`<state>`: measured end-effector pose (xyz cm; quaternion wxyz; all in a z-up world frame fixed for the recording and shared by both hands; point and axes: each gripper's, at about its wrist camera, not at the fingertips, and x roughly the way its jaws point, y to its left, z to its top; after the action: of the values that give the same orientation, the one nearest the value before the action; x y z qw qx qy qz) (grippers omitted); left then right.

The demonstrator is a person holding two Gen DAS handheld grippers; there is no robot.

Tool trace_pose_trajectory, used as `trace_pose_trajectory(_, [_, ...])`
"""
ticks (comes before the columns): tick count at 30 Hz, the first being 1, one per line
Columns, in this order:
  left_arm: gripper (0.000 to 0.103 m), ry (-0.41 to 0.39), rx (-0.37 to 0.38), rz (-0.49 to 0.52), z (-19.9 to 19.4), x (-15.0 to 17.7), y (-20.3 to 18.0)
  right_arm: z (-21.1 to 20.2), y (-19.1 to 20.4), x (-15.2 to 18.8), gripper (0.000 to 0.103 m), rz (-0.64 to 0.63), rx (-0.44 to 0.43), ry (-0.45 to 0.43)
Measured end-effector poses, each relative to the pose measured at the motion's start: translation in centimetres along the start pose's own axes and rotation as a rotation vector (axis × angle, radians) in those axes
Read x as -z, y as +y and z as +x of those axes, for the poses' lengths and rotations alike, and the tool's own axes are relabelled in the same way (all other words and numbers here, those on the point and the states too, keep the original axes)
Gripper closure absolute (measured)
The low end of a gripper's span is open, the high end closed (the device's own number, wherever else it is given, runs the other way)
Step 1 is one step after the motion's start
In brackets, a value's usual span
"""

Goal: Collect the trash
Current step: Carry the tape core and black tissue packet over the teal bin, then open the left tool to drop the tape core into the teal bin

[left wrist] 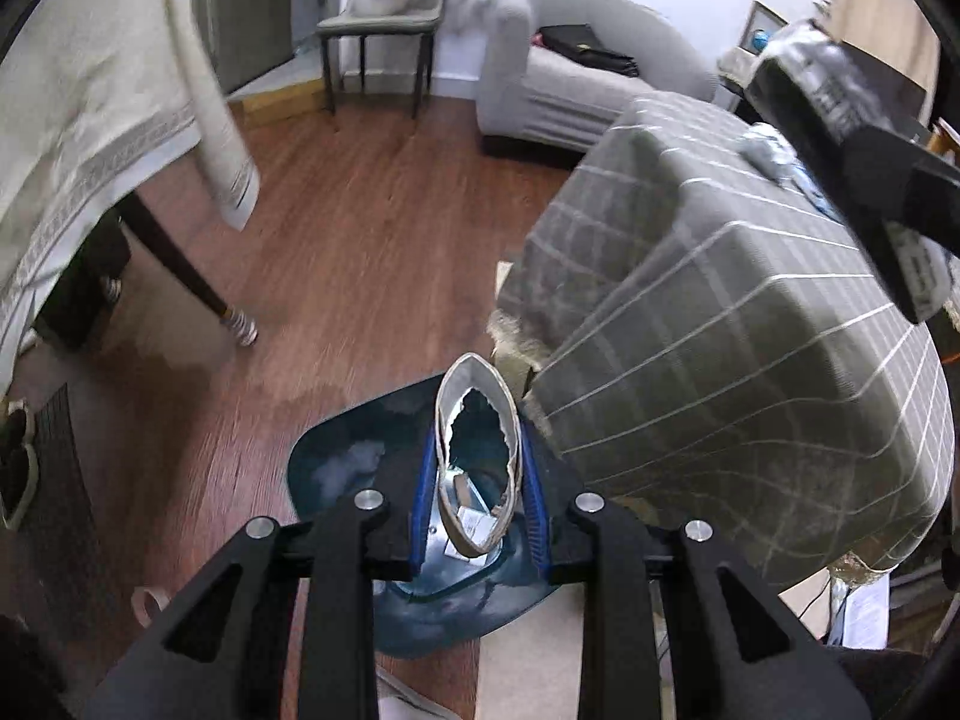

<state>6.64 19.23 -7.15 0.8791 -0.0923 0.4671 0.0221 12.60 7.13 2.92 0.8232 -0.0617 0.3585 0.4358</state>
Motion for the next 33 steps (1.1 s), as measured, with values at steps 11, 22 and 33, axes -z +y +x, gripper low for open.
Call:
trace_pose_trajectory(11, [0.074,0.127,-0.027,-0.026,3.0,2.9,4.5,5.1,2.6,-0.2,0.054,-0.012,-0.008,0.091])
trace_pose_trajectory(22, [0.072,0.254,-0.04,-0.014,6.3,5.8,6.1,9.2,3.0,0.8,0.054,0.001,0.017,0.205])
trace_pose_trajectory(33, [0.048,0.233,-0.023,-0.049,5.5,5.7,7.8,13.0,2.9,3.0,0.054,-0.001,0.062,0.33])
